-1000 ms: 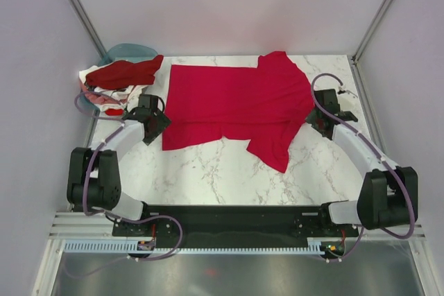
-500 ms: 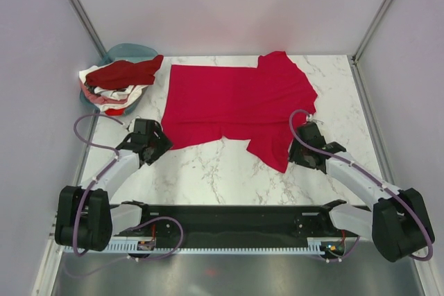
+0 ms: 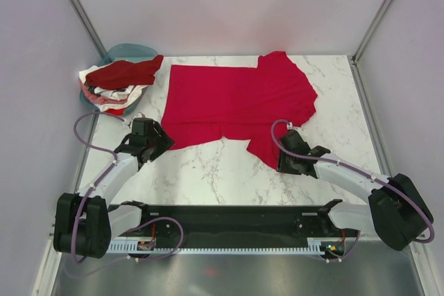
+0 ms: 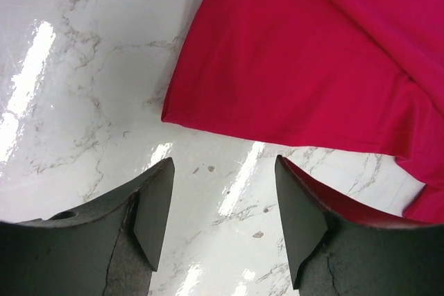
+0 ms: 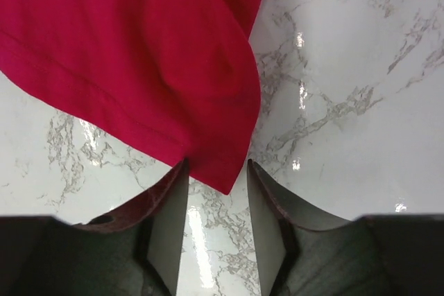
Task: Fold and stack the t-shirts
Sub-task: Fold the tshirt
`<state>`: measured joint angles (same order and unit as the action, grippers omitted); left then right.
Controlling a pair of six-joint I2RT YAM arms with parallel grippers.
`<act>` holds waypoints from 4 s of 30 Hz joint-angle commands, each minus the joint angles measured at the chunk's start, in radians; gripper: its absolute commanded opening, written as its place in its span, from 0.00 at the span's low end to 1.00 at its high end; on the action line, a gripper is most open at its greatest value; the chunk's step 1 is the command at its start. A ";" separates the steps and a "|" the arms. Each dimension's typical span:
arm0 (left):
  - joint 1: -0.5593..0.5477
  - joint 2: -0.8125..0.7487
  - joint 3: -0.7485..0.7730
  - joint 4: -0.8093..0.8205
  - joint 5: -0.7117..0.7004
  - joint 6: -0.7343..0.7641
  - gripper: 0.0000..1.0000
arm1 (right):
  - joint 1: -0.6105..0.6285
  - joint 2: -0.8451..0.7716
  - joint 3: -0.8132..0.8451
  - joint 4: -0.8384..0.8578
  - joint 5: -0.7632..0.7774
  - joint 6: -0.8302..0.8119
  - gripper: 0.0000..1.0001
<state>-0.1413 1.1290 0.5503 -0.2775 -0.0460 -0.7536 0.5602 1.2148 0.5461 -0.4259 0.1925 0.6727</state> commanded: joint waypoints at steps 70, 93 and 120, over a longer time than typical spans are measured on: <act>-0.007 -0.187 -0.030 -0.035 -0.176 -0.081 0.02 | 0.009 -0.710 0.149 -0.050 0.467 -0.044 0.00; 0.043 0.259 0.301 -0.071 -0.170 -0.280 0.02 | -0.167 0.143 0.607 -0.025 0.328 -0.070 0.00; 0.089 0.614 0.619 -0.062 -0.114 -0.385 0.02 | -0.289 0.546 1.005 -0.019 0.381 0.008 0.00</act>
<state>-0.0582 1.7260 1.1225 -0.3561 -0.1398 -1.0893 0.2783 1.7538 1.4887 -0.4606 0.5404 0.6640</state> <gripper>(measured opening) 0.025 0.010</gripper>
